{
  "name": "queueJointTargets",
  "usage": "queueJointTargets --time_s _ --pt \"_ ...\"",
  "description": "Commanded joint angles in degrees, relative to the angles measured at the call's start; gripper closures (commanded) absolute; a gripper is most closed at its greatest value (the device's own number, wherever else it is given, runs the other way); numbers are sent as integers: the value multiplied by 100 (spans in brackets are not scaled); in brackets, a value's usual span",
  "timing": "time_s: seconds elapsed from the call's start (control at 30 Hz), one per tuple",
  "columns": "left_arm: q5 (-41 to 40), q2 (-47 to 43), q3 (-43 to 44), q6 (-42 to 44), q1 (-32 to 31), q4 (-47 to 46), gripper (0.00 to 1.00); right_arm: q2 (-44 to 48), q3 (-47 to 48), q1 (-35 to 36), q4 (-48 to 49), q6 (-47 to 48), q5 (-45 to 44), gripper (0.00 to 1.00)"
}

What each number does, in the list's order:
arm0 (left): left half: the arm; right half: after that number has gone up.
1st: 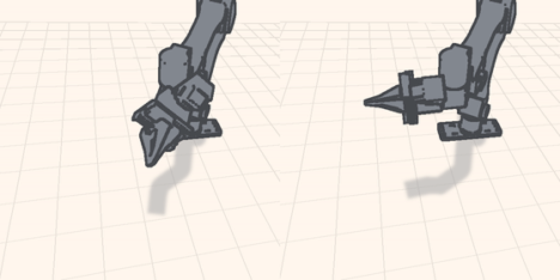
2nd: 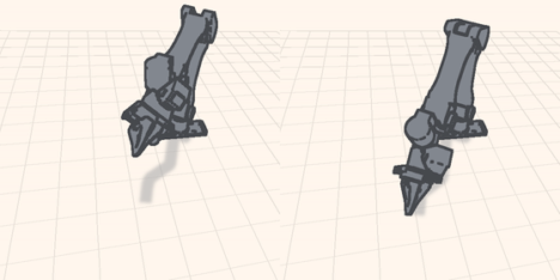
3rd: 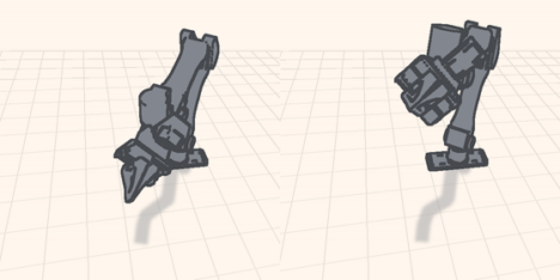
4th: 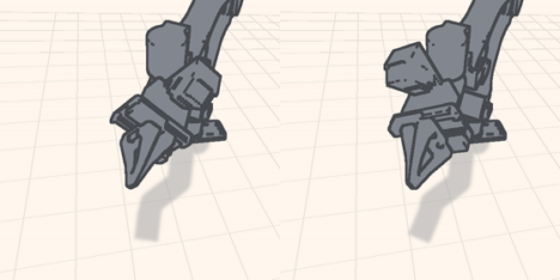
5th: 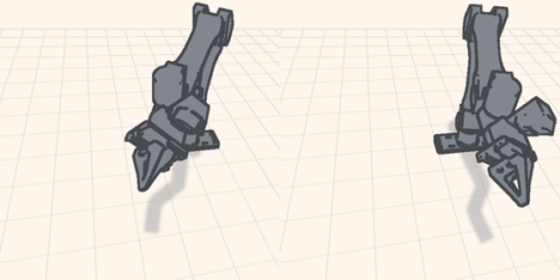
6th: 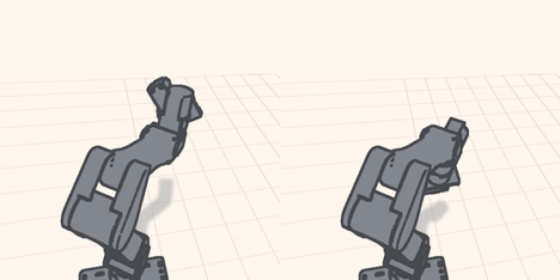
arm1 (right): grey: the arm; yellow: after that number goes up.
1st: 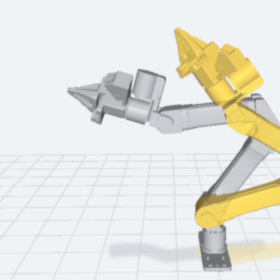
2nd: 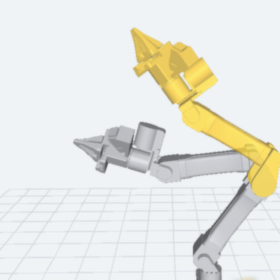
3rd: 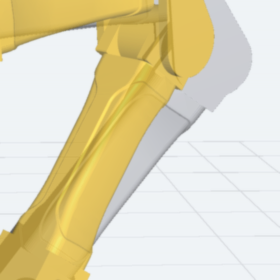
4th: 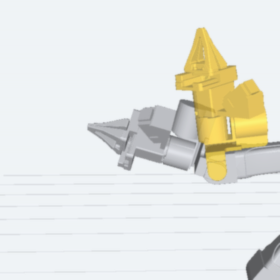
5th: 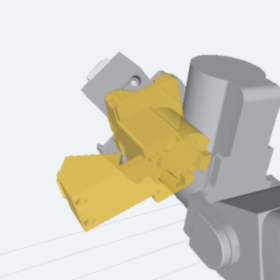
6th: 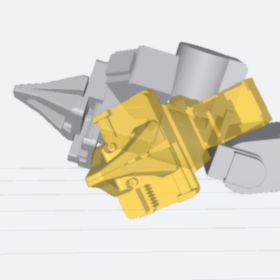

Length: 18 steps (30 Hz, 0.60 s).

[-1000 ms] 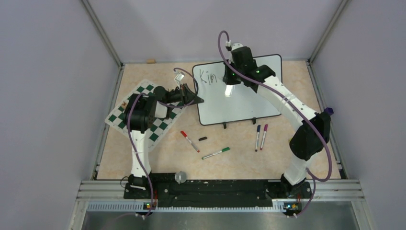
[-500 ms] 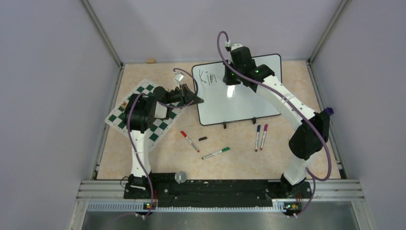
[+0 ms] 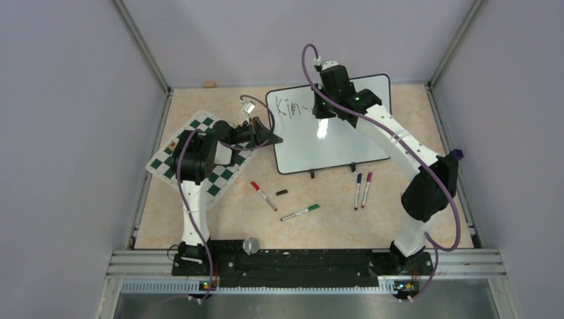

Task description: Write a sentence on the whiteboard

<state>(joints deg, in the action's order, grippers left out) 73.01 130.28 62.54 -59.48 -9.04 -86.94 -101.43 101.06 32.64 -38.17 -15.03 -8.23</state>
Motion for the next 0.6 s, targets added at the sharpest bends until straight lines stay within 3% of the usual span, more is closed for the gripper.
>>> queueJointTargets --time_s 0.0,0.57 --pt "532 -87 -117 672 -2 -585 100 -63 295 49 31 31 -249 100" --pt "543 -103 -125 684 -2 -588 100 -394 762 49 38 127 -99 100"
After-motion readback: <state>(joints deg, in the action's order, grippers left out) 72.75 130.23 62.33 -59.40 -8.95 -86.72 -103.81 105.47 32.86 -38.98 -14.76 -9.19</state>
